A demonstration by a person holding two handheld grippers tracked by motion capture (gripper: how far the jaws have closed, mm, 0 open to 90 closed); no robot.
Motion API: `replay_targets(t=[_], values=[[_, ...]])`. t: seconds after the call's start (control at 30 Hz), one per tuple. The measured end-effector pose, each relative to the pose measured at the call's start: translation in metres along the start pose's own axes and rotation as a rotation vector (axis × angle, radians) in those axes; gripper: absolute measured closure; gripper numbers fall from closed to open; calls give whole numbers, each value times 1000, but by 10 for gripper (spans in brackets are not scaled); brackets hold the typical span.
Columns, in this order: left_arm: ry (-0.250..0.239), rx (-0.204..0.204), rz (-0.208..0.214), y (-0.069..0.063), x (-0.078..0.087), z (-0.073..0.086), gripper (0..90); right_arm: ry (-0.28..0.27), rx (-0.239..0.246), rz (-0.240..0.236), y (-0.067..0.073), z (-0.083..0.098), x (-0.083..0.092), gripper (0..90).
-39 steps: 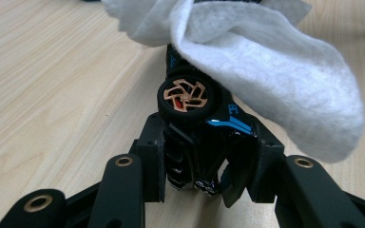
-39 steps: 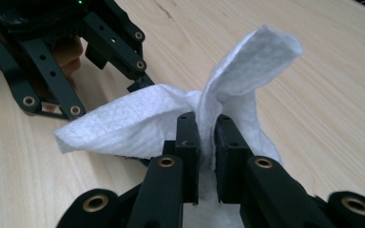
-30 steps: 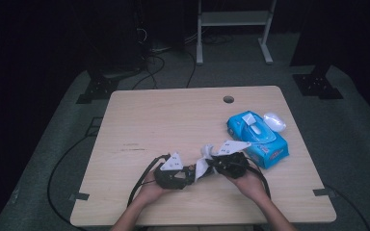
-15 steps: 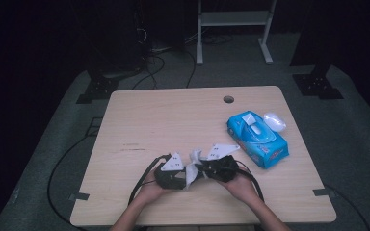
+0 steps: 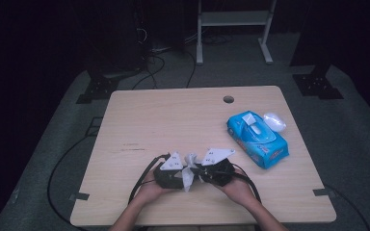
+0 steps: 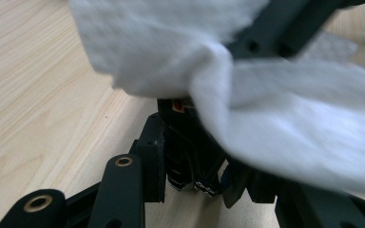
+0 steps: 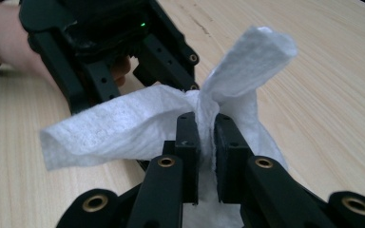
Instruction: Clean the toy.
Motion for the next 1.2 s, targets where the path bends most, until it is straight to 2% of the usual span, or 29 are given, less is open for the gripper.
replay_targets(t=[0.1,0.27,0.3,0.33,0.4,0.47,0.63,0.77,0.83,0.97,1.2], values=[[2,-10,-3,0,1,0,581,8,-7,20,-7,3,4,811],[2,-14,0,2,4,2,581,15,-43,131,-36,19,30,817],[-4,-13,-2,2,5,2,582,19,-49,130,-39,22,34,816],[-7,-13,-3,2,5,1,582,7,-74,114,-41,25,37,817],[-3,-20,-3,3,5,2,583,16,-63,161,-43,29,42,818],[-1,-19,-2,3,5,2,583,12,-78,154,-42,30,44,818],[-1,-20,-3,3,5,2,583,14,-80,155,-44,30,44,818],[-5,-18,-3,4,7,2,583,28,-96,204,-58,39,55,819],[-6,-27,-6,4,7,1,582,24,-117,195,-62,44,58,821],[-2,-26,-5,4,7,1,582,48,-90,220,-63,43,60,821],[4,-28,-5,4,8,2,582,34,-97,232,-65,42,71,822]])
Point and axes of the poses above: each handheld gripper's, and its own axes: x roughly backward along the jaws, z roughly out of its underside, y roughly to its left, the point moved 7 cm from there along -x, roughly forward along the jaws, and after that the axes turned 7 degrees about -z, right-handed, at the moved point
